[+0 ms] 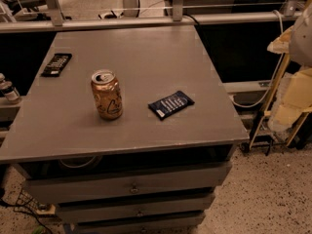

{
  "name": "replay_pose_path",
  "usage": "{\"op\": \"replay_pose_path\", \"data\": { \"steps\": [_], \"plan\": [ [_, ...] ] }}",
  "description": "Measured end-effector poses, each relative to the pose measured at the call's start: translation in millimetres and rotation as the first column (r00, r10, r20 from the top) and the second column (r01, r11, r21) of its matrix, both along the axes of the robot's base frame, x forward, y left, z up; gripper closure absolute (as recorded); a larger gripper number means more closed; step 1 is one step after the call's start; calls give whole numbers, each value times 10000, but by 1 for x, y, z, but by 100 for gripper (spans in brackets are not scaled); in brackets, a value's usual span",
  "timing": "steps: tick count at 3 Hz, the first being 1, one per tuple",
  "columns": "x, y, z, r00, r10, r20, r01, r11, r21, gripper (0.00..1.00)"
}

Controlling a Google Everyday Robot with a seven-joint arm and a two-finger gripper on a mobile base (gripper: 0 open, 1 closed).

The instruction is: Move orange can near rxbar chocolate

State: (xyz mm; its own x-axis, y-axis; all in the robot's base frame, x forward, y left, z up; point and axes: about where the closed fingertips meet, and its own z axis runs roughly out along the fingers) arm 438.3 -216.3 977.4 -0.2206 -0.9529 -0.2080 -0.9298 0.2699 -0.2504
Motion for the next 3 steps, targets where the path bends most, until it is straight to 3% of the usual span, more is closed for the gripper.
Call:
{"op": "replay_pose_path", "data": {
  "steps": [1,2,3],
  "plan": [
    [0,0,0,10000,0,2,0,10000,0,0],
    [20,21,8,9994,15,338,-42,9968,799,0],
    [64,77,28,9942,159,1060,-437,9633,2647,0]
  ]
}}
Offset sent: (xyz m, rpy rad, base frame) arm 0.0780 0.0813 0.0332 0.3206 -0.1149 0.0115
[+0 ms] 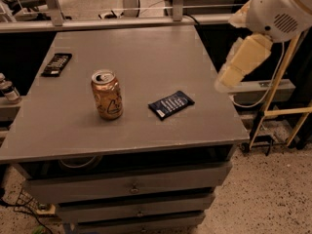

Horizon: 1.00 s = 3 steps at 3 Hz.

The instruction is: Move orange can near rxbar chocolate

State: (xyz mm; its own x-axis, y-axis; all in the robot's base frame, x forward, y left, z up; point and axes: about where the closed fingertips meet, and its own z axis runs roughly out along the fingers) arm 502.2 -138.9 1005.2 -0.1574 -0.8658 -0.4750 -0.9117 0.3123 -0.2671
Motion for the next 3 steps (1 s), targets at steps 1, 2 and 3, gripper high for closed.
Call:
{"op": "replay_pose_path", "data": {
  "steps": [1,2,3],
  "plan": [
    [34,68,6,9981,540,311,-578,9885,1397,0],
    [34,68,6,9981,541,311,-579,9885,1397,0],
    [41,104,-21,9954,954,79,-949,9730,2103,0]
  ]
}}
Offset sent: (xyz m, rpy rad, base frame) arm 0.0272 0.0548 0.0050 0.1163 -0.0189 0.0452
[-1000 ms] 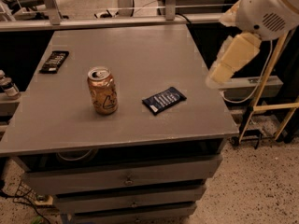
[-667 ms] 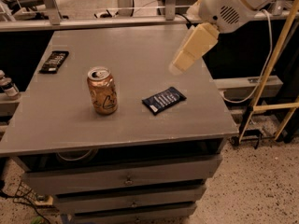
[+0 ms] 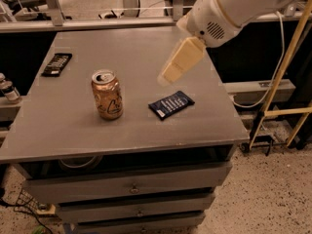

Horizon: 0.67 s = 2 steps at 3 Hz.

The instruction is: Move orange can near rxbar chocolate

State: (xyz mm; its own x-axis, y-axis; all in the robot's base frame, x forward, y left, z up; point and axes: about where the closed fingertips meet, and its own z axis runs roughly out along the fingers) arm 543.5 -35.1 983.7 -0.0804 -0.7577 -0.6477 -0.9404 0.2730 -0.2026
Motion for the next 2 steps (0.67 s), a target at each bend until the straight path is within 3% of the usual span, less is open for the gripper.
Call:
{"op": "replay_pose_path", "data": {
  "steps": [1,2],
  "plan": [
    [7,41,-34,9977,566,-380,-527,9939,966,0],
    [7,79,-51,9912,1186,-590,-1068,9791,1730,0]
  ]
}}
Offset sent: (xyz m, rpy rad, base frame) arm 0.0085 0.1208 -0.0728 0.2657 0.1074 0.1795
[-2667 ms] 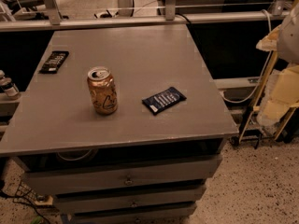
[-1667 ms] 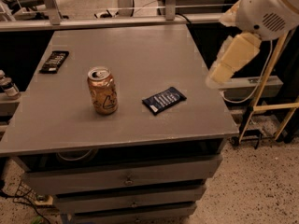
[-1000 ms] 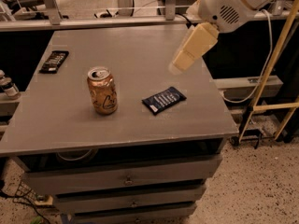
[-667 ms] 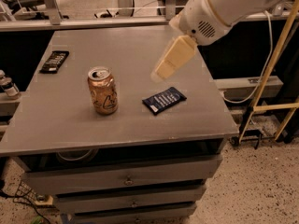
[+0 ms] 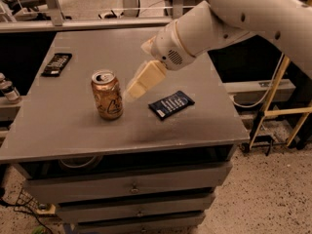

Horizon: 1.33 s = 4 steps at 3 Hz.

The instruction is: Move orange can near rxbar chocolate

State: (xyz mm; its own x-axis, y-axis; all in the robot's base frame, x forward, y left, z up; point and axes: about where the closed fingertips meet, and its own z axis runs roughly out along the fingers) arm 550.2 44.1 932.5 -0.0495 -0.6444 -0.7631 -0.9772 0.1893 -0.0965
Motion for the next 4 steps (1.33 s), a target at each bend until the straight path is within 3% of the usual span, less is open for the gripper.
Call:
{"op": "replay_pose_path", "data": {
  "steps": [2,4],
  "plan": [
    [-14,49,-11,9938,1072,-306,-1049,9921,686,0],
    [-25,80,-21,9808,1809,-726,-1719,9783,1158,0]
  ]
}}
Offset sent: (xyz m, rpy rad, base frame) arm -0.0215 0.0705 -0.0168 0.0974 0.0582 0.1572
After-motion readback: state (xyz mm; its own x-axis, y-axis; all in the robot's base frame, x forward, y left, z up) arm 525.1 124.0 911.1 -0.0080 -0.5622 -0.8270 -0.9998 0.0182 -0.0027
